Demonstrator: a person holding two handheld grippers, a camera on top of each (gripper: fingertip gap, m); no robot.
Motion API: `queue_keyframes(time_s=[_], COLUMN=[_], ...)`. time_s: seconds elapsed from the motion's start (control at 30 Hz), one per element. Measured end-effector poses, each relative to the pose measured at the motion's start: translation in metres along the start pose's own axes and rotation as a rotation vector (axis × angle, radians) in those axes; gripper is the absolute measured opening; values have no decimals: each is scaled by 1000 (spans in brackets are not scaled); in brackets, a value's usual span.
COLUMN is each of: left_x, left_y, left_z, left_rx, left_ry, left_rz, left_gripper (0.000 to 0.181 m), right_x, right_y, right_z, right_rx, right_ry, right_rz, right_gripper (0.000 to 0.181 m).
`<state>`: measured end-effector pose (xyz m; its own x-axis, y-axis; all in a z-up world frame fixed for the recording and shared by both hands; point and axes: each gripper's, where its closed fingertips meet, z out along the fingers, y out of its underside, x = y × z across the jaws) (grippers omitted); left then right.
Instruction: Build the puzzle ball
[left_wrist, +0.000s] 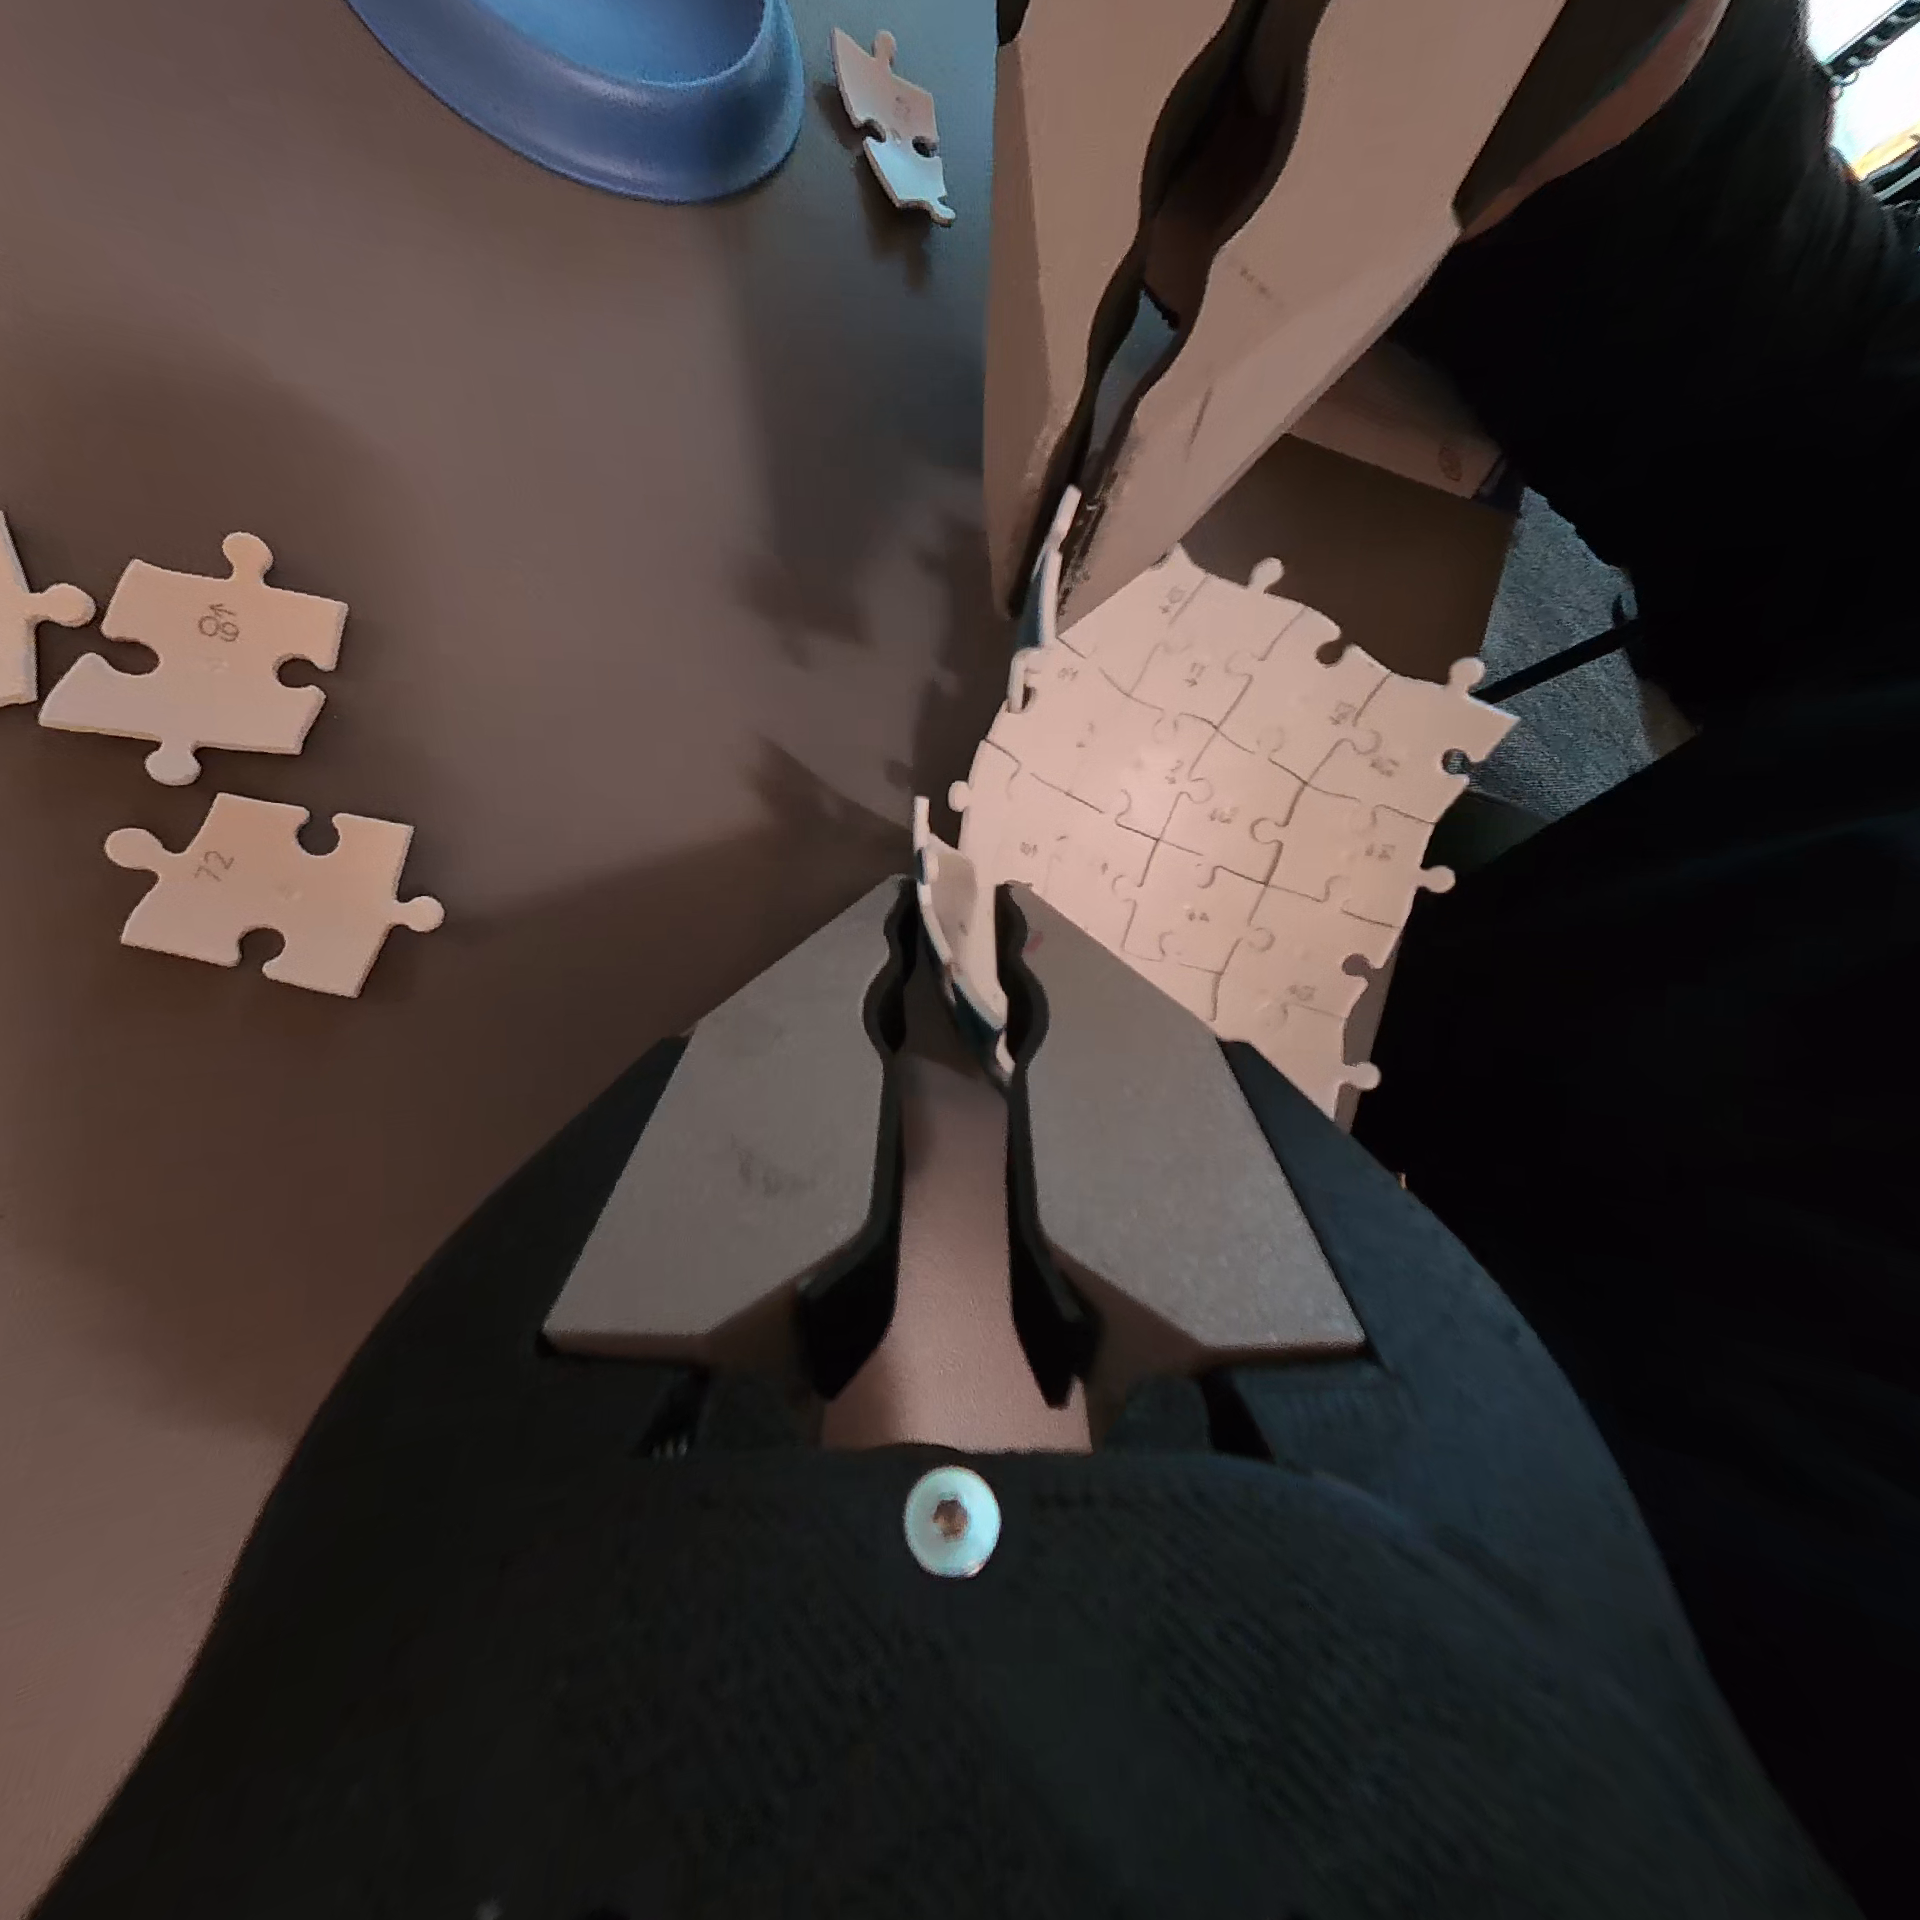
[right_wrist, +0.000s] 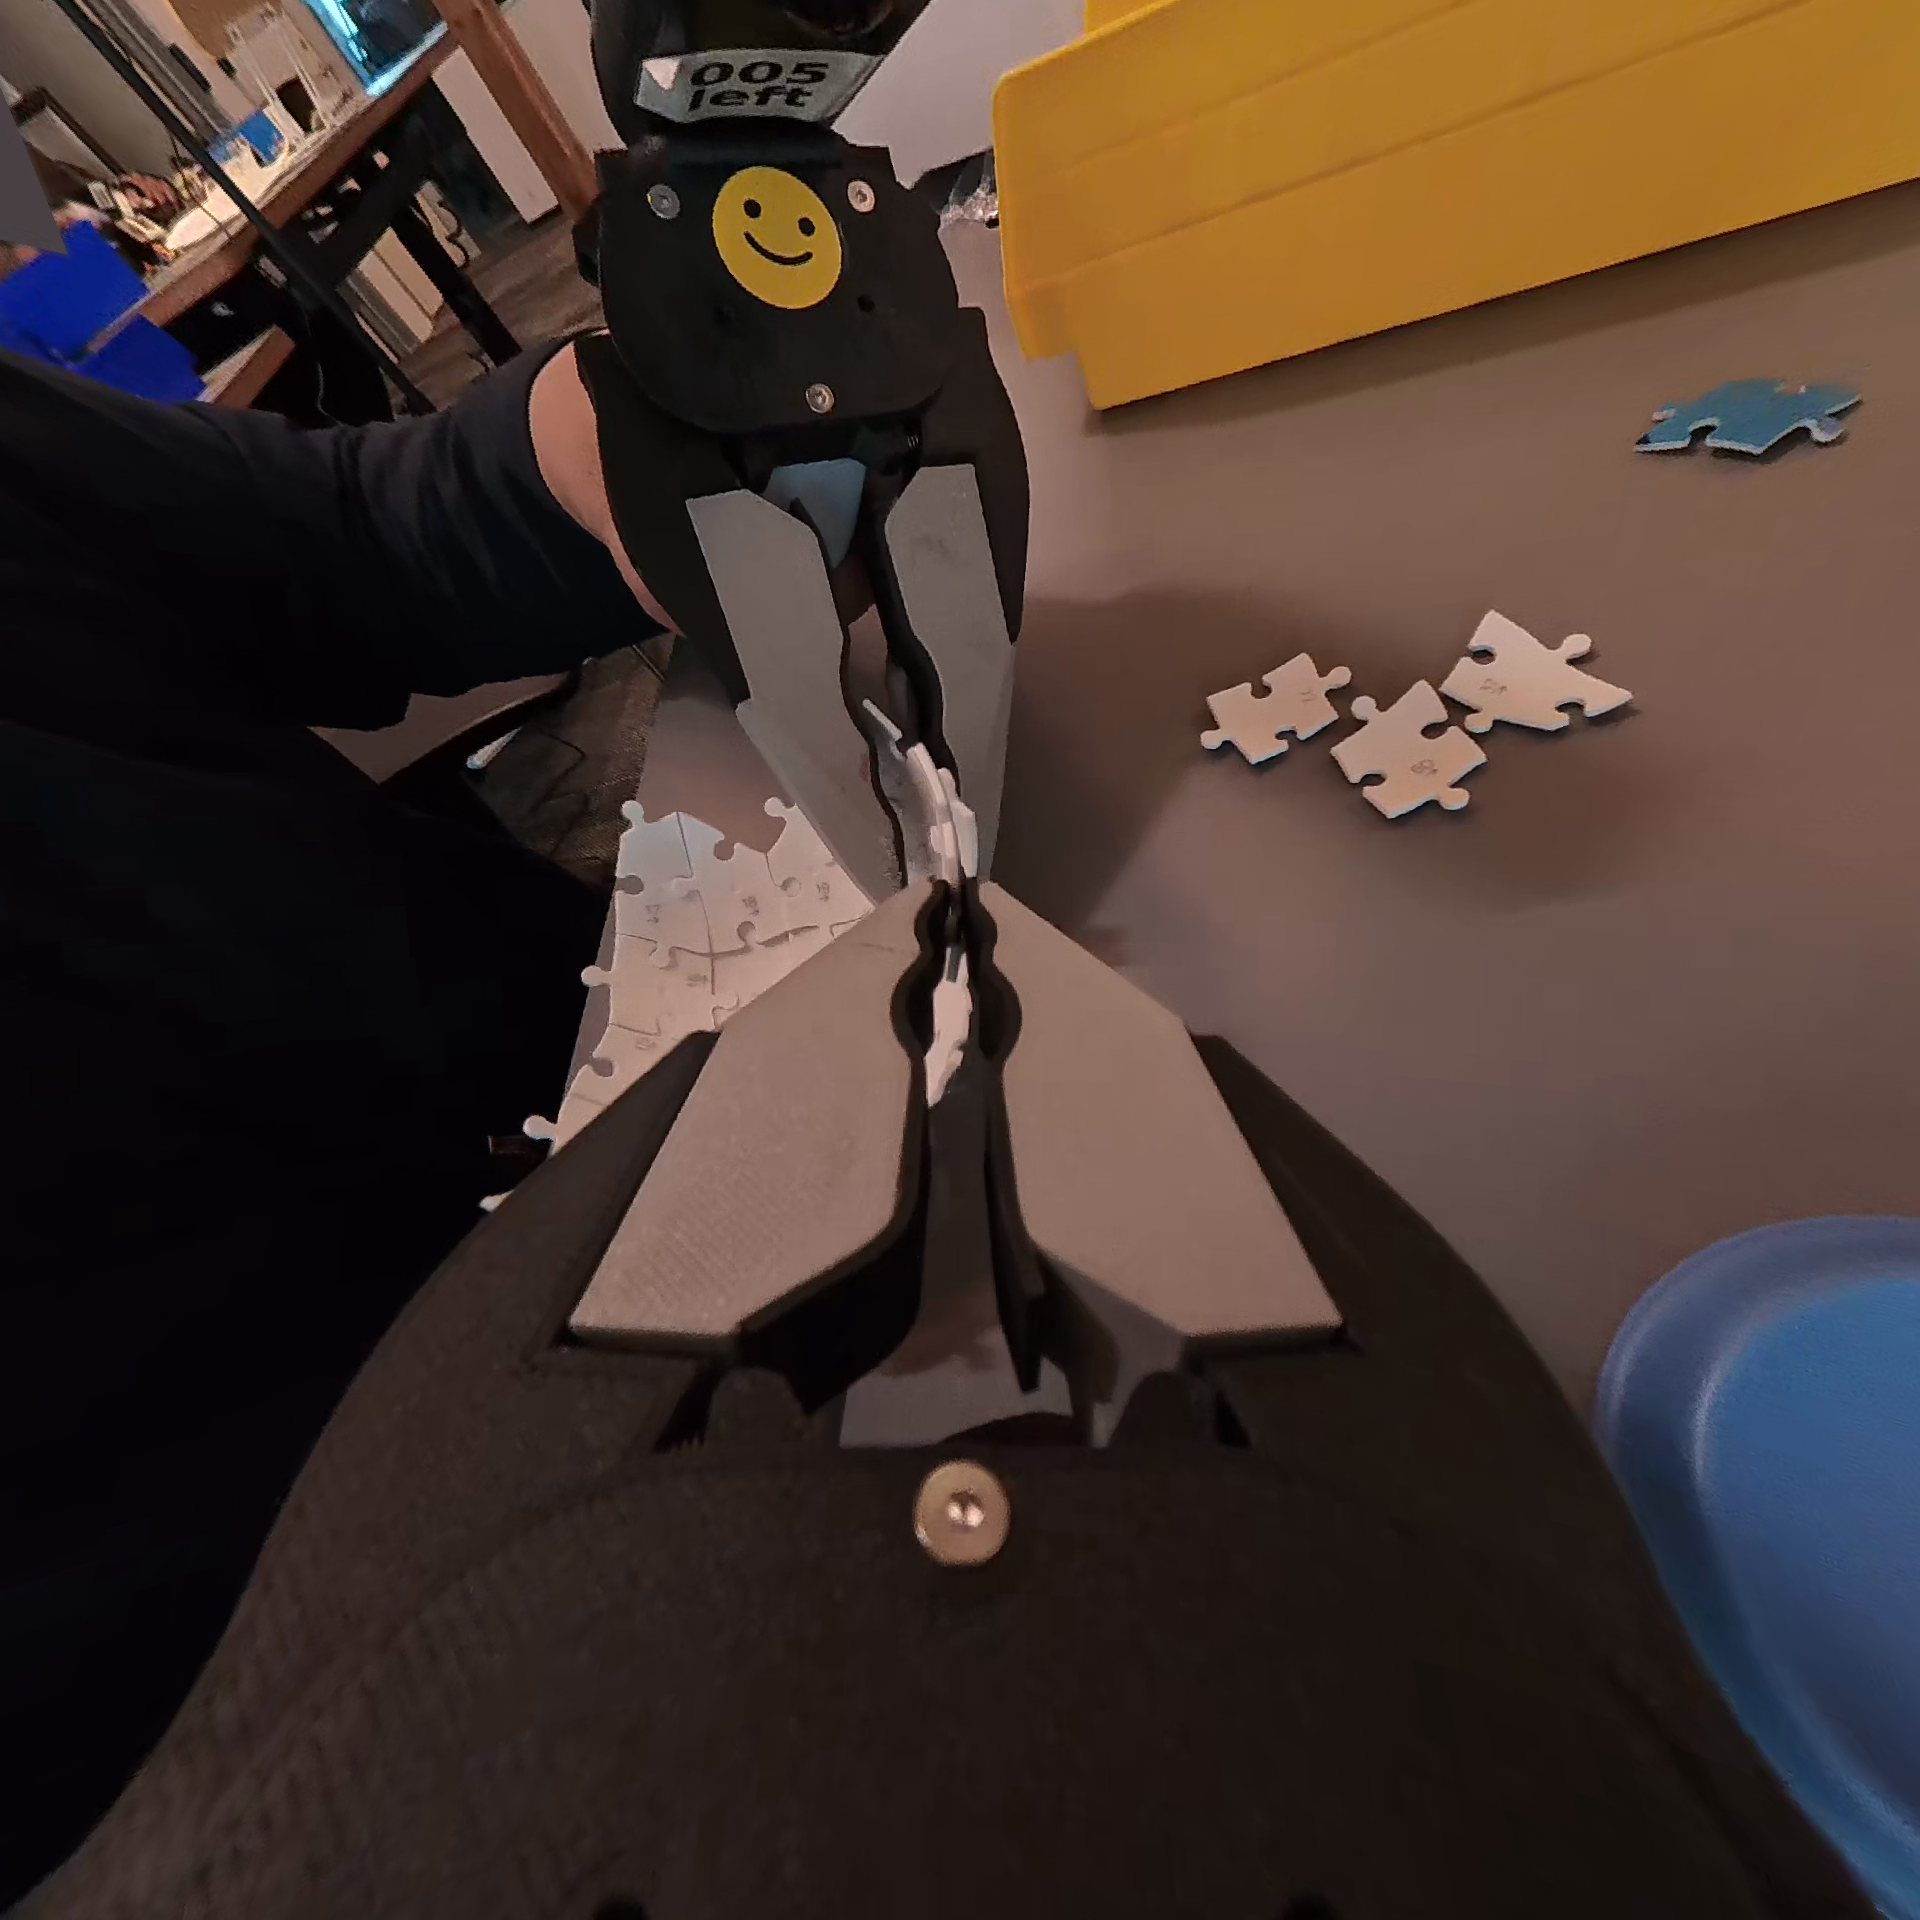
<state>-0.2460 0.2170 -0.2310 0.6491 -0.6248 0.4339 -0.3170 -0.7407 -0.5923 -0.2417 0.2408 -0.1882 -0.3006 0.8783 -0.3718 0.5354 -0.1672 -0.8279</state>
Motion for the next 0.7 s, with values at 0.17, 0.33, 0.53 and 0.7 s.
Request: queue_keyframes(time_s=[0.17,0.33,0.53,0.7], left_x=[-1,0,-2,7], left_y=[-1,-3,-20,-45], left_z=[-2,-5,-35,-54], left_rx=[2,12,88,145], left_ry=[-11,-14,-67,-97], left_rz=[0,7,31,102], left_gripper=[20,24,28,28], right_x=[2,4,2,-5], right_y=[1,-2,-11,-20], right_z=[0,-4,-11,-12], right_rx=[-6,15,45,84], right_ry=[15,20,38,24], right_rz=[-22,-23,-64,-89], right_gripper=[0,0,0,0])
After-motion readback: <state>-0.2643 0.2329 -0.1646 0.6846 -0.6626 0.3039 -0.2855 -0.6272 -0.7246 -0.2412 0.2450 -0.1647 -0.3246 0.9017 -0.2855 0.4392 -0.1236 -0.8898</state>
